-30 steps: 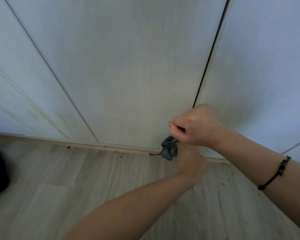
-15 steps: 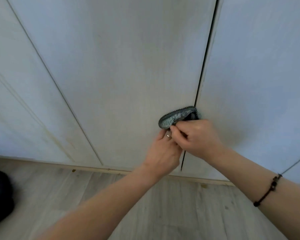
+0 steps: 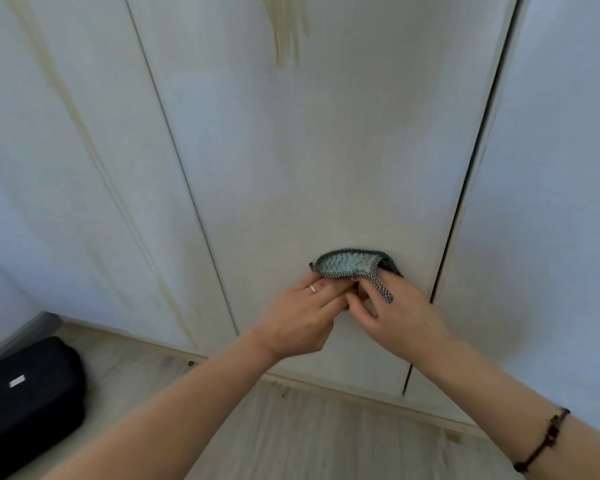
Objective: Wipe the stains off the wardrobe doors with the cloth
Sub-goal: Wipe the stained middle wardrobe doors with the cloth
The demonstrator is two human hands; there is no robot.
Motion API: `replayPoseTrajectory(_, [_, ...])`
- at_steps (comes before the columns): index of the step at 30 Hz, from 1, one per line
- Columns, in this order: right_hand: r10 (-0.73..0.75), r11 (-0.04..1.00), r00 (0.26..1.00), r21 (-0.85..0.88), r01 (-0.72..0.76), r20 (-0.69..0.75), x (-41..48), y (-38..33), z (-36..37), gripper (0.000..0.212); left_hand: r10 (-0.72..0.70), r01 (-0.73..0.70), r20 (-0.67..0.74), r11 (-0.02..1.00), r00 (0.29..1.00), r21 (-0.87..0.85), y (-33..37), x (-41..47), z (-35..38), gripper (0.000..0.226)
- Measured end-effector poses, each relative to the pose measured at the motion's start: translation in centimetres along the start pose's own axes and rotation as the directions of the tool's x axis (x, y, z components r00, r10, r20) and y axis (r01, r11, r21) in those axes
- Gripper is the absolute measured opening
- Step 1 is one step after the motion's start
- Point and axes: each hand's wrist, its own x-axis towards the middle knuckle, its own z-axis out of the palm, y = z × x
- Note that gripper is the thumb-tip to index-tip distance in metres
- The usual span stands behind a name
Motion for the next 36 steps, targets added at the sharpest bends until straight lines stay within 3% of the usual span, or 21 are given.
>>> replayPoseTrajectory(3, [0.056, 0.991, 0.998, 0.121, -0.057, 0.006, 3.3, -1.5, 1.5, 0.021, -0.109, 0.107, -0.157, 0.994, 0.982, -0.022, -1.9, -0.3, -1.8, 0.021])
replayPoseTrajectory(6, [0.167, 0.948, 0.950, 0.220, -0.228, 0.265, 3.2, -3.5, 4.6, 0.038, -0.163, 0.157, -0.133, 0.986, 0.978, -0.050, -2.7, -2.5, -1.5, 0.005])
replayPoseTrajectory(9, [0.193, 0.918, 0.859, 0.223, -0.329, 0.473, 3.2, -4.9, 6.8, 0.053, -0.255, 0.252, -0.065, 0.966, 0.965, -0.059, -4.5, -5.6, -2.4, 0.007])
replayPoseTrajectory(11, [0.187, 0.900, 0.834, 0.250, -0.358, 0.519, 4.0, -5.5, 7.3, 0.045, -0.363, 0.366, -0.153, 0.931, 0.919, -0.010, -6.5, -6.7, -4.6, 0.013])
replayPoseTrajectory(15, [0.230, 0.803, 0.835, 0.386, -0.453, 0.501, 6.2, -6.6, 7.0, 0.018, -0.491, 0.574, -0.391, 0.809, 0.778, 0.128, -10.2, -6.2, -9.6, 0.036])
replayPoseTrajectory(20, [0.295, 0.615, 0.863, 0.610, -0.500, 0.410, 10.4, -7.8, 6.4, 0.028, -0.500, 0.641, -0.467, 0.738, 0.730, 0.210, -12.1, -4.7, -13.3, 0.071])
replayPoseTrajectory(22, [0.306, 0.665, 0.875, 0.574, -0.478, 0.374, 10.3, -7.7, 6.5, 0.027, -0.551, 0.665, -0.425, 0.724, 0.718, 0.185, -13.5, -3.7, -14.2, 0.076])
replayPoseTrajectory(25, [0.336, 0.673, 0.802, 0.470, -0.571, 0.494, 8.1, -7.3, 5.7, 0.016, -0.577, 0.666, -0.390, 0.732, 0.718, 0.142, -14.0, -3.1, -14.5, 0.074])
replayPoseTrajectory(27, [0.391, 0.690, 0.789, 0.417, -0.592, 0.474, 9.2, -7.1, 3.5, 0.011, -0.568, 0.635, -0.354, 0.765, 0.743, 0.108, -14.2, -2.9, -15.0, 0.072])
replayPoseTrajectory(30, [0.506, 0.776, 0.834, 0.304, -0.552, 0.223, 15.1, -6.8, -2.2, 0.013, -0.555, 0.606, -0.336, 0.793, 0.761, 0.063, -14.6, -3.2, -15.6, 0.071])
replayPoseTrajectory(34, [0.534, 0.761, 0.845, 0.439, -0.477, -0.007, 22.0, -7.6, -7.2, 0.029, -0.546, 0.586, -0.338, 0.810, 0.766, 0.020, -15.3, -3.6, -14.5, 0.069])
replayPoseTrajectory(36, [0.521, 0.791, 0.853, 0.361, -0.494, 0.026, 22.5, -8.4, -5.8, 0.032, -0.522, 0.565, -0.358, 0.825, 0.774, 0.020, -15.6, -3.7, -13.8, 0.071])
